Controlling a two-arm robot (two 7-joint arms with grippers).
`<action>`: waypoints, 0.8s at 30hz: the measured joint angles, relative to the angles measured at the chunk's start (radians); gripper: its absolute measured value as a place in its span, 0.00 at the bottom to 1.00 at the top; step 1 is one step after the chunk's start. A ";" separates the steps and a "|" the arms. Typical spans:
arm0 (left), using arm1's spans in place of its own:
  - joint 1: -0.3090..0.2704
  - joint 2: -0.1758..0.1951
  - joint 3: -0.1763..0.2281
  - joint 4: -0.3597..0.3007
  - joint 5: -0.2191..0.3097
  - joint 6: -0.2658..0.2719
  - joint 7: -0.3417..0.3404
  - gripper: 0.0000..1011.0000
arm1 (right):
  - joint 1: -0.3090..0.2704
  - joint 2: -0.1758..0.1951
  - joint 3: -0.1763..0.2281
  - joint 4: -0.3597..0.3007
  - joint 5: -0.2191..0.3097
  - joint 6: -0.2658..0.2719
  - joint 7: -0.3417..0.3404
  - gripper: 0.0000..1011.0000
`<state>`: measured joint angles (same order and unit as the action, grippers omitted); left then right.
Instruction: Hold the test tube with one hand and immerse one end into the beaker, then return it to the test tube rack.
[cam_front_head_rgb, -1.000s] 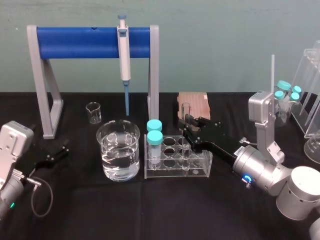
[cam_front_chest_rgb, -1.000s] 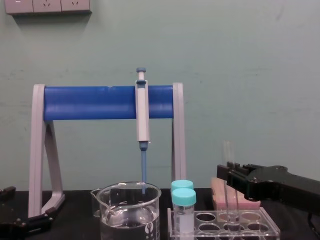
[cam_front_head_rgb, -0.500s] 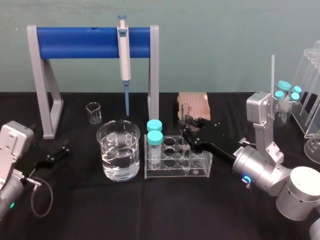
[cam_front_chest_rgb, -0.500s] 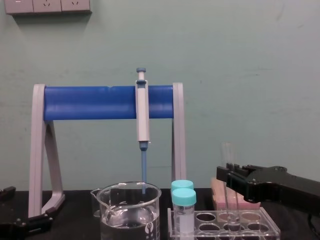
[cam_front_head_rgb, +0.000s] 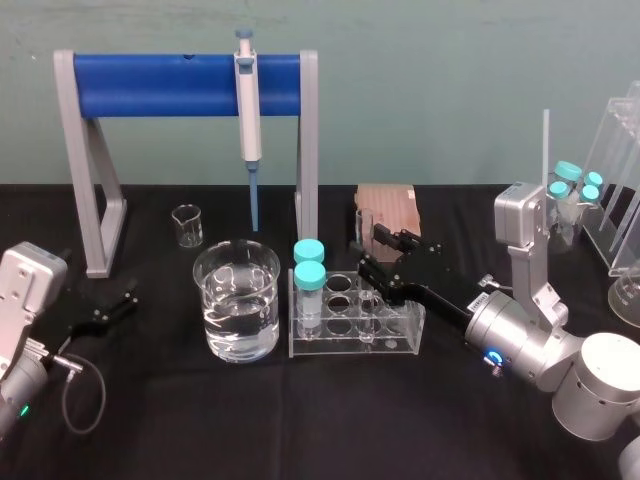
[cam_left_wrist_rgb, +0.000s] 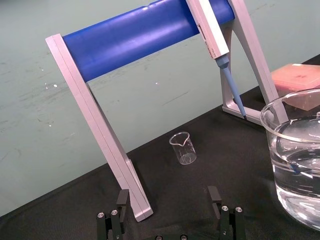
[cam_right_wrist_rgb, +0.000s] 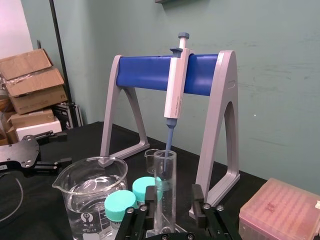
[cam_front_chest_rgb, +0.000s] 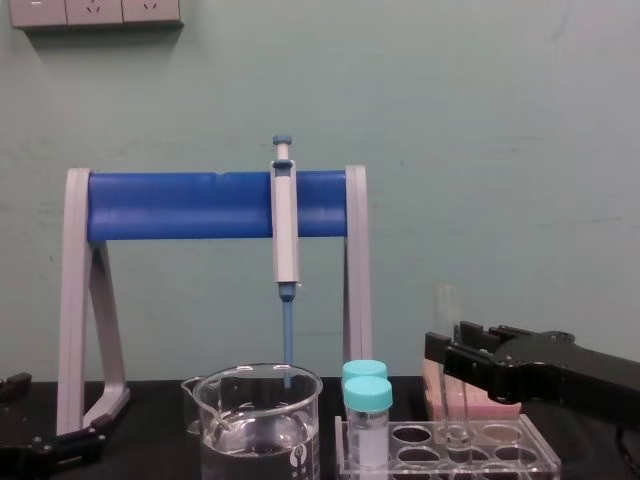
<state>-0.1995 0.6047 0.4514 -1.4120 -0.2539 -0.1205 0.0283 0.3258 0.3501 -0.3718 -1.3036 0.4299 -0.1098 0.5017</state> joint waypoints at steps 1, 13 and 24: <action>0.000 0.000 0.000 0.000 0.000 0.000 0.000 0.99 | 0.000 0.000 0.000 0.000 0.000 0.000 0.000 0.50; 0.000 0.000 0.000 0.000 0.000 0.000 0.000 0.99 | 0.000 0.000 0.001 0.001 0.001 0.000 0.001 0.86; 0.000 0.000 0.000 0.000 0.000 0.000 0.000 0.99 | 0.001 0.000 0.003 -0.001 0.004 -0.003 0.004 0.99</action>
<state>-0.1996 0.6047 0.4514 -1.4120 -0.2539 -0.1205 0.0283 0.3264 0.3500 -0.3683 -1.3046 0.4344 -0.1130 0.5054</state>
